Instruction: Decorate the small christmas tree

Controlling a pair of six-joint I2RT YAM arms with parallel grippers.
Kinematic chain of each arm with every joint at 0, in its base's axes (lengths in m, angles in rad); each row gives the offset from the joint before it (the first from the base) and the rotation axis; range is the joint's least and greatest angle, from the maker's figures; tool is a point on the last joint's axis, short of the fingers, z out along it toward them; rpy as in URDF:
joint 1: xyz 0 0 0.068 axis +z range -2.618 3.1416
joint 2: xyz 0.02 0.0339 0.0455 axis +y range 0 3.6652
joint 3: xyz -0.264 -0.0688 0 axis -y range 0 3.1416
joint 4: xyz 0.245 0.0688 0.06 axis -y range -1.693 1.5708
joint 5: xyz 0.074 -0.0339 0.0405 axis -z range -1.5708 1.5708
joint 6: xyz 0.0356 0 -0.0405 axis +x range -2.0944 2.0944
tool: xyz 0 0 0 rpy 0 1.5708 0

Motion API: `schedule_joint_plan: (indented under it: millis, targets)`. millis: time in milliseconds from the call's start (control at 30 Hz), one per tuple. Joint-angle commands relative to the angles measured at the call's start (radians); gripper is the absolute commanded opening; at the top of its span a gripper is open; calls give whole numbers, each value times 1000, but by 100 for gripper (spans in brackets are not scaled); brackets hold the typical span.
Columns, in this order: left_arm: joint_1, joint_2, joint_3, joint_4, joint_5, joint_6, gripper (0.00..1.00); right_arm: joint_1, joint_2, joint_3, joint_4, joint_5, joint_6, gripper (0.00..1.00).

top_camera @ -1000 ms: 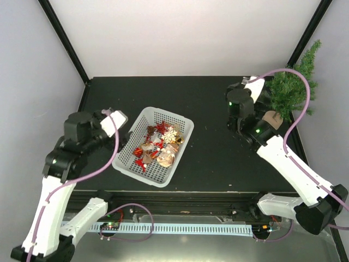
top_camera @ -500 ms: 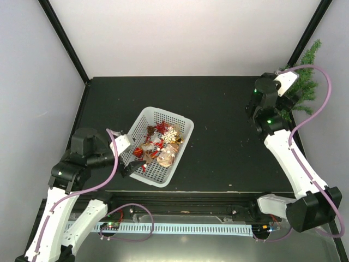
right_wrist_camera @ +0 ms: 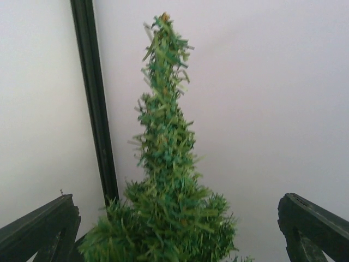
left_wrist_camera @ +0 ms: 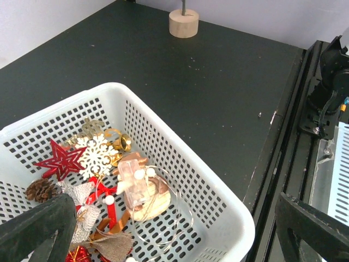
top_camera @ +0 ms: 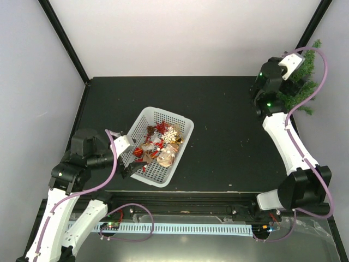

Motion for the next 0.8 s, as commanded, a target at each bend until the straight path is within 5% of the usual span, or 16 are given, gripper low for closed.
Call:
schedule_joint_plan:
  millis: [0, 500, 767]
  targets:
    - [8, -6, -1, 26, 27, -8, 99, -44, 44, 72, 53, 20, -13, 100]
    - [10, 2, -10, 34, 21, -6, 99, -145, 236, 275, -157, -51, 137, 99]
    - [10, -7, -6, 29, 20, -3, 99, -162, 261, 294, -179, -49, 164, 80]
